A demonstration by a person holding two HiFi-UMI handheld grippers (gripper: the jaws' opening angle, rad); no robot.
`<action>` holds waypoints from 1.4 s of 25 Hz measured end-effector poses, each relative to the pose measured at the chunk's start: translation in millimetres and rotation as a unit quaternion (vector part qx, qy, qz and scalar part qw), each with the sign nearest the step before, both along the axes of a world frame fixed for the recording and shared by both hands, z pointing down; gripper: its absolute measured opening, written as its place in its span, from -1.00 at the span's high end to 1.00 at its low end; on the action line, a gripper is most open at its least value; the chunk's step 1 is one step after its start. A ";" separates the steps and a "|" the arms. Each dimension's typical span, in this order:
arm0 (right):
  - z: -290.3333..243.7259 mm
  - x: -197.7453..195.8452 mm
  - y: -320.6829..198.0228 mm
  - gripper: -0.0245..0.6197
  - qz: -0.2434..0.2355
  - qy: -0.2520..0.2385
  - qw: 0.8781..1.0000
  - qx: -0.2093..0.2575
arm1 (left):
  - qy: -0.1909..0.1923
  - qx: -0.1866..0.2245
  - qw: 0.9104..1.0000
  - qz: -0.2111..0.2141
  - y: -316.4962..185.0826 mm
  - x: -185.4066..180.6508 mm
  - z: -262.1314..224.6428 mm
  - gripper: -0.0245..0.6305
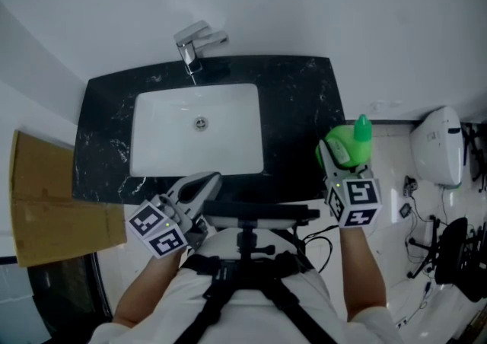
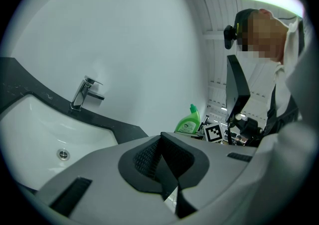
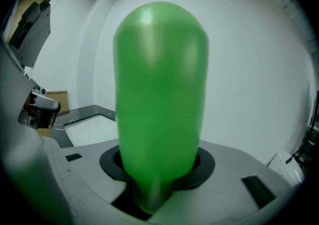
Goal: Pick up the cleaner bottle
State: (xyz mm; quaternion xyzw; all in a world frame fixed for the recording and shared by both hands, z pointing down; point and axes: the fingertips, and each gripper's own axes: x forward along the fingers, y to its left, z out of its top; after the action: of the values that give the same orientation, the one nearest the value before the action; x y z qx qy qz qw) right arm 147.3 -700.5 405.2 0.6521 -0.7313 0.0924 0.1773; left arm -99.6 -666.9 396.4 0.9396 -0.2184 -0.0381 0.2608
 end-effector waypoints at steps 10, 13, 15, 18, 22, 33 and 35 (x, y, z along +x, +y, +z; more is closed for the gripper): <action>-1.6 3.2 8.7 0.40 0.003 -0.005 1.000 0.001 | 0.000 -0.001 1.000 0.002 -0.6 2.6 0.2 0.93; -2.1 3.0 11.6 0.40 0.002 -0.011 1.000 0.004 | 0.000 -0.001 1.000 0.004 1.0 3.3 1.0 0.93; -3.3 2.2 13.3 0.40 -0.002 -0.016 1.000 0.008 | 0.000 -0.001 1.000 0.004 2.1 3.3 1.4 0.93; -5.4 -1.1 14.2 0.41 -0.014 -0.024 1.000 0.014 | -0.001 -0.002 1.000 0.006 3.0 3.6 1.7 0.93; -5.7 -5.4 16.5 0.41 -0.022 -0.030 0.999 0.011 | -0.002 -0.001 1.000 0.009 3.9 5.4 1.1 0.93; -15.3 -12.9 26.7 0.42 -0.040 -0.033 0.999 0.017 | -0.003 0.001 1.000 0.011 5.0 6.3 0.7 0.93; -17.6 -13.4 29.6 0.42 -0.040 -0.034 0.998 0.018 | -0.003 0.002 1.000 0.012 5.3 6.4 0.6 0.93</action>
State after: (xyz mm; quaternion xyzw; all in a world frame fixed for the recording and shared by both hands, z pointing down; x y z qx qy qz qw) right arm 133.9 -670.9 387.6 0.6220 -0.7638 0.0942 0.1444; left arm -93.2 -661.6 397.0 0.9427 -0.2082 -0.0323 0.2587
